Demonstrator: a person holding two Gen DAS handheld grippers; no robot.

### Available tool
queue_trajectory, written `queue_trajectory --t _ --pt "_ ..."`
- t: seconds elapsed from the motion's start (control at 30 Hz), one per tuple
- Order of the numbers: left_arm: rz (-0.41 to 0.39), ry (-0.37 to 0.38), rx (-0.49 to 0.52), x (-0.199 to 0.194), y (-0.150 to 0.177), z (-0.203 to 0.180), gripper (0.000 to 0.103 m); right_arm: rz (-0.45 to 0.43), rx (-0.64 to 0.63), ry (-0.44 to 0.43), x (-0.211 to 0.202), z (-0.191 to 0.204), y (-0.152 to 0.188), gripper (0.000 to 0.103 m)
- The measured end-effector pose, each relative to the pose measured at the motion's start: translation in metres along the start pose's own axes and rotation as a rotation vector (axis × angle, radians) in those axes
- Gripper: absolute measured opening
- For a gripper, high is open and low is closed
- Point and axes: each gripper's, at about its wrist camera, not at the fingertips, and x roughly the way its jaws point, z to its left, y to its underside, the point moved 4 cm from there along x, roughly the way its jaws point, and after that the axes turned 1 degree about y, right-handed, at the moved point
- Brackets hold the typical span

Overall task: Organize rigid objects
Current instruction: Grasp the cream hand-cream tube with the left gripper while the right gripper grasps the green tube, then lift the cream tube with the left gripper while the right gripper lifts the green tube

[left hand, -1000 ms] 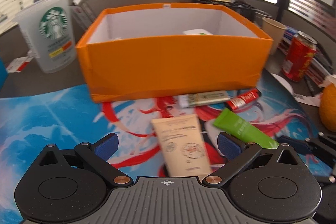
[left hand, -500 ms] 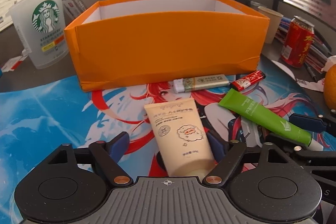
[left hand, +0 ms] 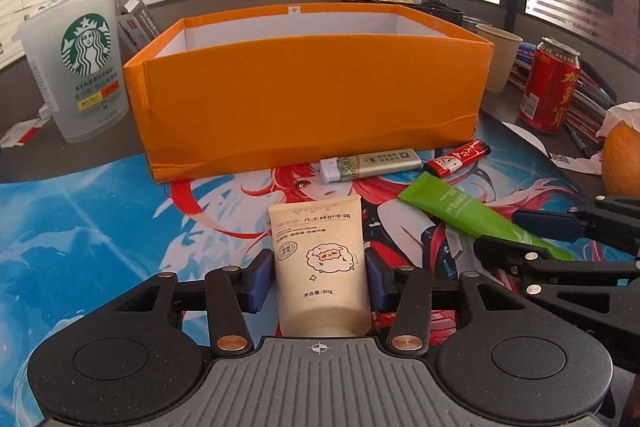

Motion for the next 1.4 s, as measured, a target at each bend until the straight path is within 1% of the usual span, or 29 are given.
queue_trajectory --t 0.1,0.17,0.33,0.53,0.63,0.83,0.87,0.9,0.93,0.97,1.0,1.03,1.13,1.27,1.4 --pt "0.008 -0.001 -0.032 -0.002 0.0 0.007 0.045 -0.004 -0.01 0.008 -0.001 0.005 0.0 0.032" --pt "0.018 0.0 -0.053 -0.003 -0.001 0.013 0.045 -0.003 0.009 -0.01 -0.002 0.007 0.0 0.03" --pt "0.041 0.01 -0.11 -0.007 -0.003 0.026 0.045 -0.012 0.048 -0.064 -0.007 0.009 -0.003 0.03" --pt "0.029 -0.001 -0.111 -0.014 -0.006 0.03 0.045 -0.027 0.064 -0.097 -0.014 0.015 -0.008 0.029" --pt "0.013 -0.007 -0.108 -0.019 -0.008 0.031 0.045 -0.029 0.04 -0.083 -0.015 0.02 -0.008 0.029" --pt "0.005 -0.015 -0.112 -0.023 -0.007 0.036 0.045 0.01 0.012 -0.073 -0.008 0.024 -0.001 0.029" --pt "0.004 -0.016 -0.113 -0.023 -0.007 0.036 0.045 0.01 0.008 -0.072 -0.007 0.025 -0.001 0.031" --pt "0.004 -0.019 -0.116 -0.023 -0.007 0.037 0.045 0.009 0.012 -0.072 -0.006 0.026 -0.001 0.036" --pt "0.003 -0.019 -0.117 -0.023 -0.007 0.038 0.045 0.017 0.015 -0.073 -0.004 0.026 -0.002 0.056" --pt "0.003 -0.018 -0.116 -0.023 -0.007 0.039 0.045 0.024 0.009 -0.071 -0.001 0.027 -0.002 0.062" --pt "0.003 -0.017 -0.117 -0.023 -0.006 0.039 0.045 0.021 0.001 -0.062 0.001 0.028 -0.003 0.061" --pt "0.003 -0.016 -0.119 -0.023 -0.006 0.04 0.045 0.029 -0.004 -0.055 0.004 0.029 -0.003 0.058" --pt "0.004 -0.011 -0.126 -0.023 -0.006 0.043 0.045 0.02 -0.026 -0.045 0.006 0.03 -0.006 0.03" --pt "0.006 -0.004 -0.144 -0.024 -0.006 0.049 0.045 0.014 -0.025 -0.036 0.007 0.031 -0.007 0.03" --pt "0.004 0.004 -0.158 -0.028 -0.007 0.057 0.045 -0.001 0.036 -0.081 0.002 0.024 -0.013 0.03"
